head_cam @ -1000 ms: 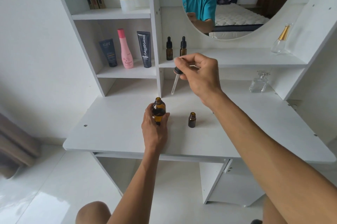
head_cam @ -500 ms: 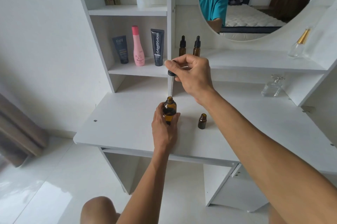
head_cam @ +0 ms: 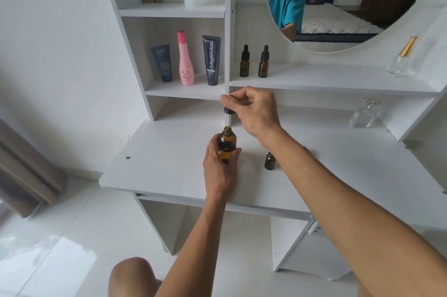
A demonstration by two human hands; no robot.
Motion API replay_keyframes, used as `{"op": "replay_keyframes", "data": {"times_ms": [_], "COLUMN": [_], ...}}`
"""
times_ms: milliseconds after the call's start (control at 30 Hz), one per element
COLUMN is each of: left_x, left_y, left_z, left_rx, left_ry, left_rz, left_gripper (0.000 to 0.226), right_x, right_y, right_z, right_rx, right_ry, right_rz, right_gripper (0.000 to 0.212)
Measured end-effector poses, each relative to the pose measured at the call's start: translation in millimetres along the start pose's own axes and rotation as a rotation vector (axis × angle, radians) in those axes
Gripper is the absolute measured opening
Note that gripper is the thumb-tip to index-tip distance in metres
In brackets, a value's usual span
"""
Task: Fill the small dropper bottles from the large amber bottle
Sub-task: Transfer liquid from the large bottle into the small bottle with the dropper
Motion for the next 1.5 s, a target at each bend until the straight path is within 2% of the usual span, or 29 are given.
{"op": "replay_keyframes", "data": {"times_ms": [567, 1167, 1500], "left_x": [0, 1, 2], "left_y": [0, 0, -1], "left_z": [0, 0, -1], "left_rx": [-0.002, -0.005, -0.011], "left_ry": [-0.005, -0.012, -0.011], "left_rz": [-0.028, -0.024, -0.007], "left_gripper": [0.049, 0.048, 0.047], "right_x": [6, 8, 2], "right_y": [46, 41, 31], "right_z": [14, 15, 16], "right_rx": [0.035, -0.023, -0.006], "right_ry": [-0.011, -0.049, -0.038], "right_rz": [0.164, 0.224, 0.154], "right_gripper": [0.018, 0.017, 0.018]}}
Point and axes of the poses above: each hand's wrist, its own z-axis away from the middle knuckle, its own x-axis out of the palm, y = z × x, the point moved 10 cm from there along -z, towards the middle knuckle, and after that the axes turned 7 degrees about -z, right-handed, at the moved point
